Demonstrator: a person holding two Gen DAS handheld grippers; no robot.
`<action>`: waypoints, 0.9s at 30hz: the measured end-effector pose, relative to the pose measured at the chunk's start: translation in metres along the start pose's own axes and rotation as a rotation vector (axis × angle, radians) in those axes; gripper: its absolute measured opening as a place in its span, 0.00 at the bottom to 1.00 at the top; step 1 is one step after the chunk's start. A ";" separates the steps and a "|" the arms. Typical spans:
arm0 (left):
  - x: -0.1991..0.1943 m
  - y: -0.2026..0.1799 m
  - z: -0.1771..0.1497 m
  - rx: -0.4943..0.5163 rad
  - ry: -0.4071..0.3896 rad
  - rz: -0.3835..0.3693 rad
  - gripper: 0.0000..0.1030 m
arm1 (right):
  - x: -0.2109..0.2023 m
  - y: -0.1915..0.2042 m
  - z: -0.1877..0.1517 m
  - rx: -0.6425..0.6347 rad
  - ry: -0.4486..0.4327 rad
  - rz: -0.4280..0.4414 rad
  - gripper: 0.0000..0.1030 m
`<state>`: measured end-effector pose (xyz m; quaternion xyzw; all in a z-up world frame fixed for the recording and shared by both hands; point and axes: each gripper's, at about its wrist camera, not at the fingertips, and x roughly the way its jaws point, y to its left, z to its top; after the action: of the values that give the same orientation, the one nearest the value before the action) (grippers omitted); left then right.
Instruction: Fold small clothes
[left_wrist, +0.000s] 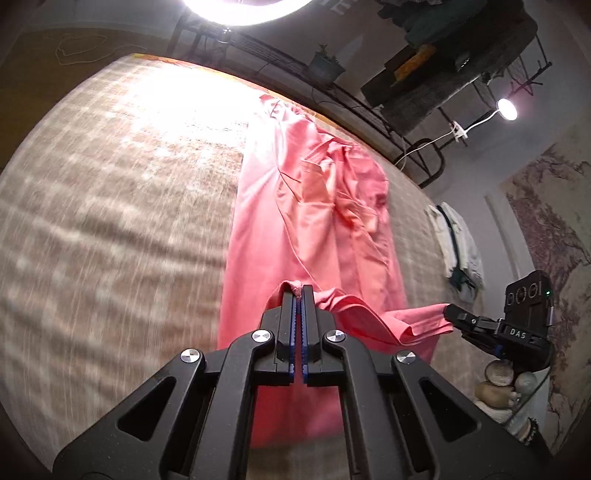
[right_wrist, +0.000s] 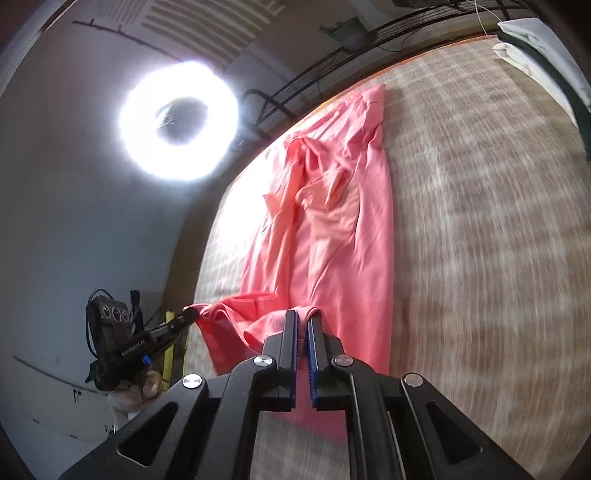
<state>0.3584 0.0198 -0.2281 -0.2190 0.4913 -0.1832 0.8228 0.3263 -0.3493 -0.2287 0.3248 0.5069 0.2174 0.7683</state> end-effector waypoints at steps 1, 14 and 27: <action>0.006 0.001 0.005 0.005 0.003 0.006 0.00 | 0.004 0.000 0.005 0.005 -0.001 -0.007 0.02; 0.022 0.013 0.029 0.039 -0.027 0.050 0.07 | 0.008 -0.040 0.042 0.157 -0.064 -0.093 0.25; 0.020 -0.016 0.001 0.183 0.032 0.016 0.18 | 0.035 0.010 0.024 -0.194 0.127 -0.122 0.17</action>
<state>0.3666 -0.0040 -0.2335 -0.1359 0.4874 -0.2244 0.8328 0.3618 -0.3257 -0.2377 0.2030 0.5500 0.2383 0.7743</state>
